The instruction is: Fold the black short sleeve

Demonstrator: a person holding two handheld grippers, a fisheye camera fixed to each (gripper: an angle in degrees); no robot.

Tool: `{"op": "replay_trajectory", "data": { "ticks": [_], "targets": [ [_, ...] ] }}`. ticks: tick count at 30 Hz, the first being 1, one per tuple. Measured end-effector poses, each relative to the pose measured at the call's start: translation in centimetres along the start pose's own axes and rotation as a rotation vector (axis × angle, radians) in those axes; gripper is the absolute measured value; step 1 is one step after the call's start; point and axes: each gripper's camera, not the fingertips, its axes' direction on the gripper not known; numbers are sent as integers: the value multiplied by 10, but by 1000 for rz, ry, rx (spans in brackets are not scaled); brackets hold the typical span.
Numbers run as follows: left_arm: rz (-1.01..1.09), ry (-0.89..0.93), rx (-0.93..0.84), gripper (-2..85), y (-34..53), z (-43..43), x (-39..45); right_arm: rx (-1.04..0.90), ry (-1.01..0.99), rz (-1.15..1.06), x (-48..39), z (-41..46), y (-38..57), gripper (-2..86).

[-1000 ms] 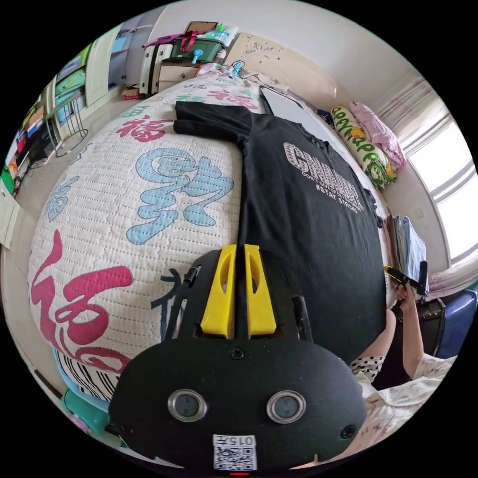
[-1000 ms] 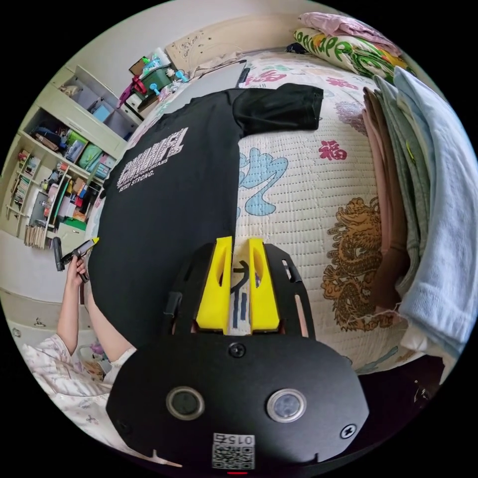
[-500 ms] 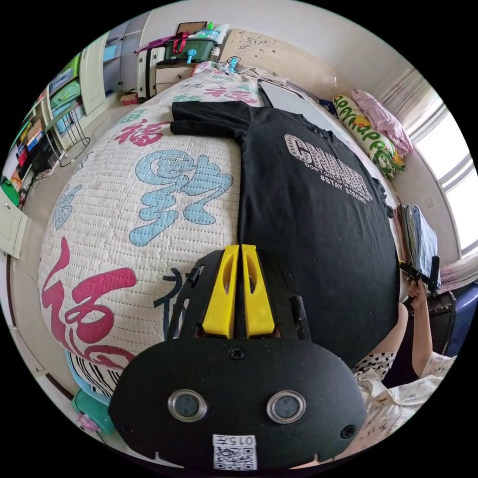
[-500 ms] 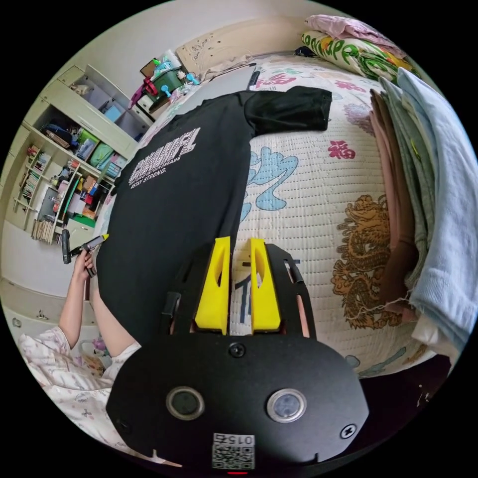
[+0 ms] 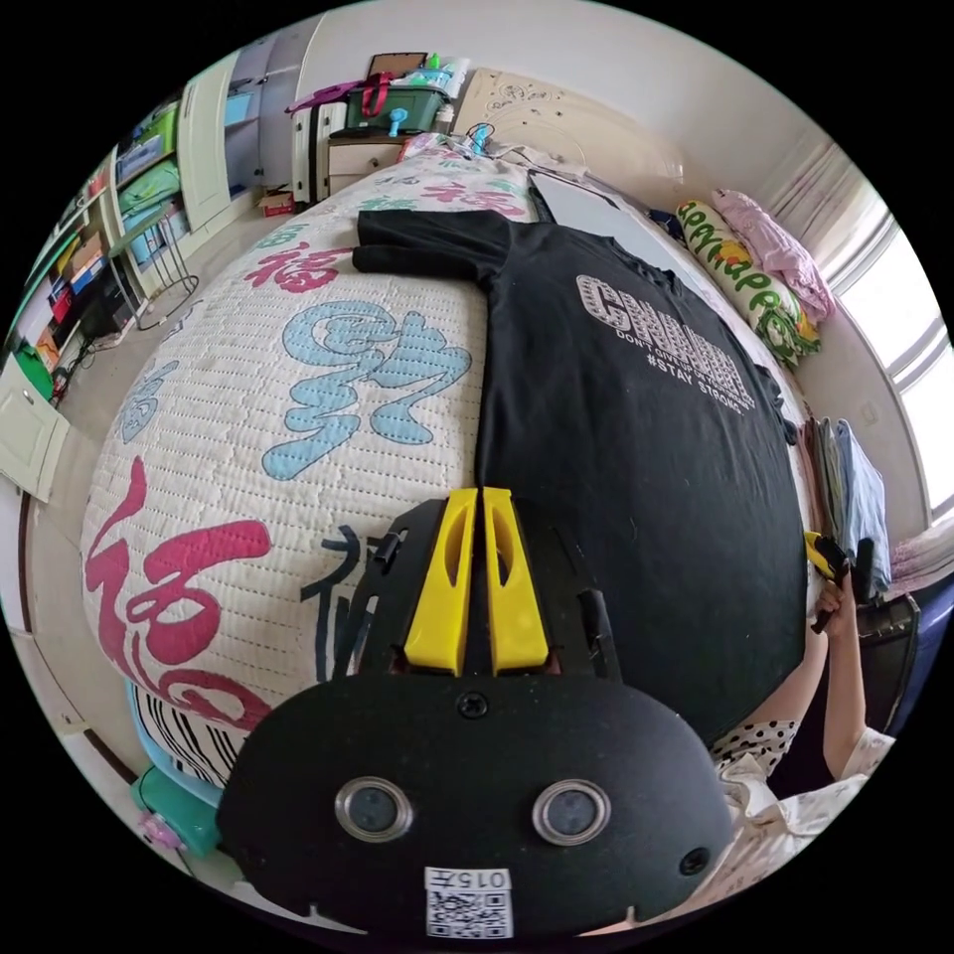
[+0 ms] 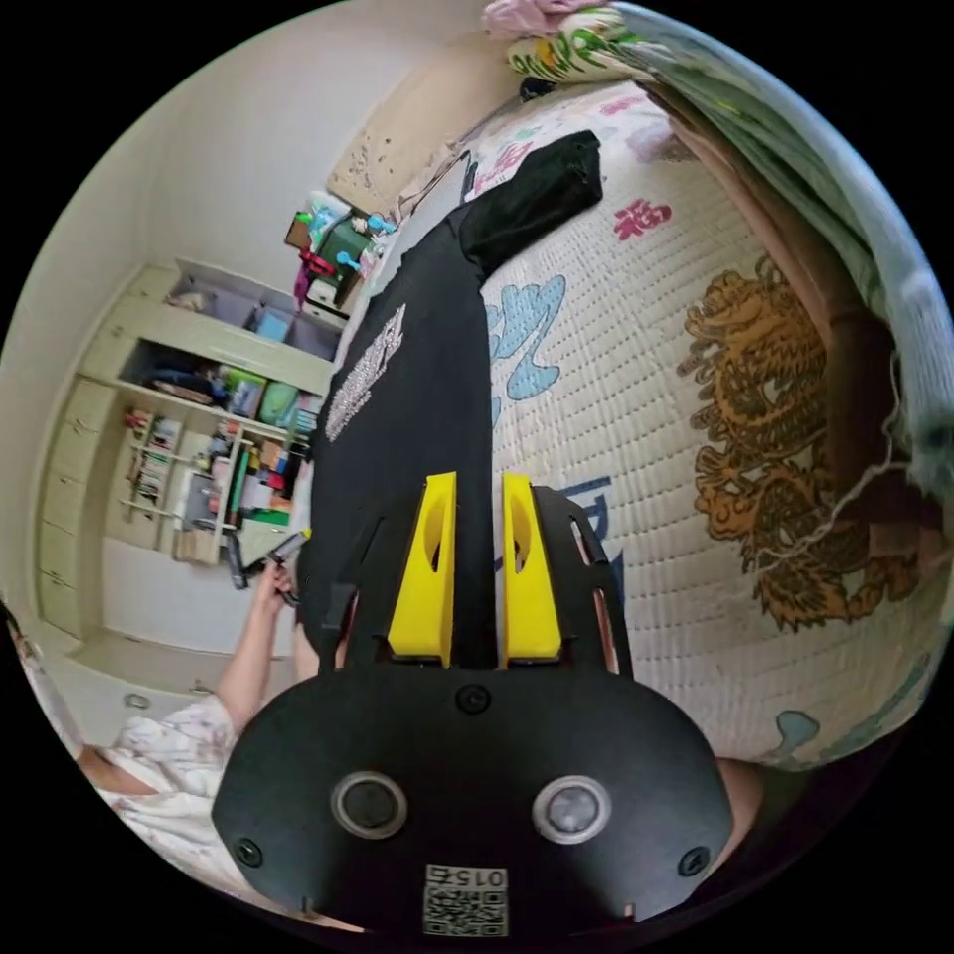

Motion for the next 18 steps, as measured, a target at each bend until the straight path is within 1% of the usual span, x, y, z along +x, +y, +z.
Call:
{"op": "replay_trajectory", "data": {
  "ticks": [1, 2, 4, 8, 12, 13, 15, 17, 18],
  "targets": [
    [17, -4, -23, 0, -6, 1, 1, -9, 44, -19, -8, 1, -3, 70],
    [32, -6, -41, 1, -12, 1, 2, -36, 80, -47, -16, 4, -6, 46],
    [46, -22, -57, 2, -19, 1, 6, -60, 135, -47, -22, 6, -11, 23],
    [65, -84, -65, 3, -25, 7, 19, -42, 250, -77, -33, 1, -12, 10],
    [20, -81, -70, 5, -32, 13, 21, -33, 240, -47, -32, 0, -11, 22],
    [16, -71, -96, 6, -37, 11, 22, -21, 225, -15, -30, -8, -13, 39],
    [15, -55, -125, 8, -41, 2, 21, 52, 213, 25, -27, -30, -15, 58],
    [40, -83, -99, 11, -45, -23, 21, 218, 110, 63, -20, -70, -23, 69],
    [47, -93, -90, 11, -48, -30, 22, 258, 90, 73, -17, -79, -27, 71]
  ]
}}
